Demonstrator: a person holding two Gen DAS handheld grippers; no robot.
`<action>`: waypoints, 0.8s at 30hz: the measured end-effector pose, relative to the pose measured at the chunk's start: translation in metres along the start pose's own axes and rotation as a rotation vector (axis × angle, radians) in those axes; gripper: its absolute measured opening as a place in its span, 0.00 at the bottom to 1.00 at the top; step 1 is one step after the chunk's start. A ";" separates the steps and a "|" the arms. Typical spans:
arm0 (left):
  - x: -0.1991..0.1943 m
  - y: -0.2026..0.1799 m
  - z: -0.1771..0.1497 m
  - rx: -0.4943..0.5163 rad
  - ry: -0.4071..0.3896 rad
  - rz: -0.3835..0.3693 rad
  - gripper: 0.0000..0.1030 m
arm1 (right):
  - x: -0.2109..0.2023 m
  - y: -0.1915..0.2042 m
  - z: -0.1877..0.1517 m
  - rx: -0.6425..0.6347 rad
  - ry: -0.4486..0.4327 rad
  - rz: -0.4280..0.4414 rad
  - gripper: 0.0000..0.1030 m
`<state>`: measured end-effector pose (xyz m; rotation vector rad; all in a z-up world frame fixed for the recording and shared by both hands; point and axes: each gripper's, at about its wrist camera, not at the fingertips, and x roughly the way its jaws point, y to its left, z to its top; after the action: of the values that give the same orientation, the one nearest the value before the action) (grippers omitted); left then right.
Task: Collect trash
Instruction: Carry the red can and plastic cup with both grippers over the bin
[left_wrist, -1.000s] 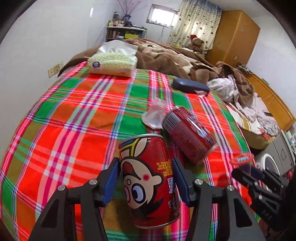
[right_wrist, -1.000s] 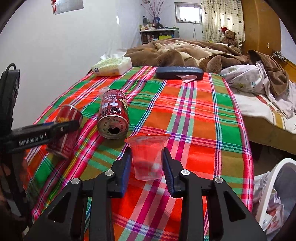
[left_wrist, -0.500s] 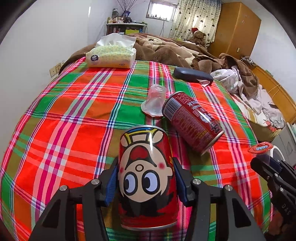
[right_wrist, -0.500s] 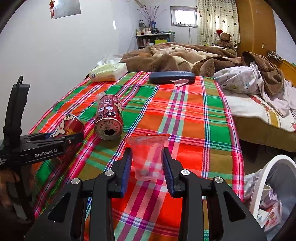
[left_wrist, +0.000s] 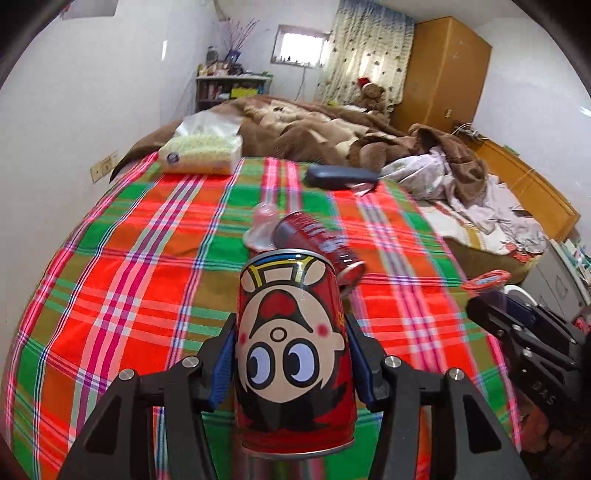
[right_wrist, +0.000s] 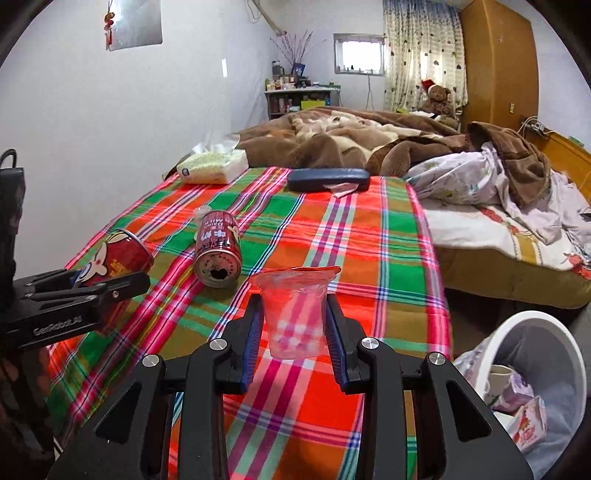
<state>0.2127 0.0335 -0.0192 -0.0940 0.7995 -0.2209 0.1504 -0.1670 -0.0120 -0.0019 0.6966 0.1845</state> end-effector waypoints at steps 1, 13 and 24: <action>-0.004 -0.004 0.000 0.008 -0.009 -0.005 0.52 | -0.003 -0.002 0.000 0.001 -0.006 -0.004 0.33; -0.042 -0.070 0.001 0.100 -0.087 -0.103 0.52 | -0.051 -0.033 -0.008 0.031 -0.095 -0.096 0.33; -0.043 -0.156 -0.008 0.199 -0.082 -0.238 0.52 | -0.085 -0.082 -0.019 0.091 -0.139 -0.223 0.33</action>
<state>0.1530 -0.1081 0.0319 -0.0096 0.6807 -0.5171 0.0880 -0.2631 0.0230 0.0202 0.5611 -0.0612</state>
